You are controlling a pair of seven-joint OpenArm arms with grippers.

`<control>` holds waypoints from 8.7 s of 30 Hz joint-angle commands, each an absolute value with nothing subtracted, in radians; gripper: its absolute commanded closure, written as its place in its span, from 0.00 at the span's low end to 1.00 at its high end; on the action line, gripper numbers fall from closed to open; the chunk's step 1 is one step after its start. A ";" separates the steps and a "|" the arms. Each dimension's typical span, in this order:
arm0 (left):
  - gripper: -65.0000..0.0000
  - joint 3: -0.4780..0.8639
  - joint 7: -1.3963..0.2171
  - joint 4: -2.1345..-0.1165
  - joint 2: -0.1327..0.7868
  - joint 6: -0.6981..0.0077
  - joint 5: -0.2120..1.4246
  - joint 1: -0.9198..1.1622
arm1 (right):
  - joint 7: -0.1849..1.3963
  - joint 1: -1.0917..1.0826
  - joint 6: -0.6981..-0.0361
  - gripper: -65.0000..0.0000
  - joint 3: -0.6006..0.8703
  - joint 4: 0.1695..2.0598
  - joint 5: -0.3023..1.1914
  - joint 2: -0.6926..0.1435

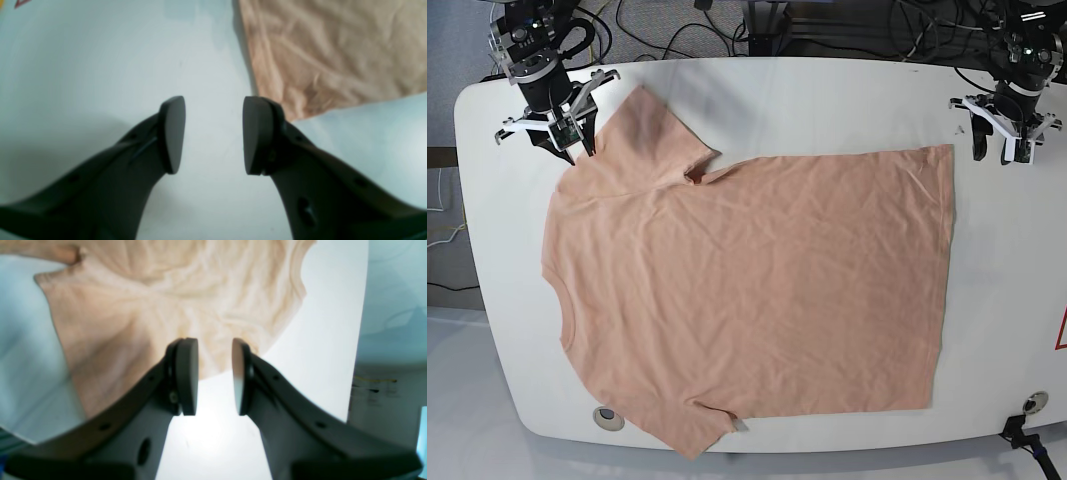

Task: Fold the T-shirt properly
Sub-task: 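Lower the right gripper onto the peach shirt's sleeve edge, then pinch the sleeve edge with the right gripper, then lower the left gripper and pinch the hem corner of the shirt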

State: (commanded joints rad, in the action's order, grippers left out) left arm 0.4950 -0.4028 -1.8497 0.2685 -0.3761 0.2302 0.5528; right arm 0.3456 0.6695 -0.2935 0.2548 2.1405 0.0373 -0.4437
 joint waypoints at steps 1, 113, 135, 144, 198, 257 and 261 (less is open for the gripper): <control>0.59 0.497 -0.405 -1.852 0.268 -0.374 0.231 0.551 | 0.350 0.664 -0.293 0.73 0.251 2.130 0.030 -0.460; 0.58 0.476 -0.506 -1.790 0.265 -0.366 0.383 0.507 | 1.033 0.521 -0.581 0.73 0.684 1.867 0.774 0.084; 0.58 0.475 -0.506 -1.790 0.265 -0.366 0.383 0.507 | 1.035 0.478 -0.579 0.73 0.687 1.742 0.774 0.064; 0.58 0.475 -0.506 -1.790 0.265 -0.366 0.383 0.507 | 1.035 0.441 -0.579 0.73 0.687 1.676 0.769 0.062; 0.58 0.455 -0.507 -1.787 0.265 -0.366 0.377 0.479 | 1.194 0.374 -0.269 0.73 0.800 1.796 0.909 0.064; 0.58 0.456 -0.507 -1.787 0.266 -0.366 0.375 0.456 | 1.191 0.305 -0.179 0.74 0.723 1.713 0.903 0.105; 0.58 0.456 -0.507 -1.787 0.266 -0.366 0.375 0.455 | 1.191 0.305 -0.183 0.91 0.723 1.713 0.905 0.105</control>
State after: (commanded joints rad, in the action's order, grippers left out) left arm 0.4565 -0.5071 -1.7868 0.2662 -0.3659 0.3751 0.4549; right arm 1.1914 0.3046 -0.1834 0.7234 1.7131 0.9045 0.1051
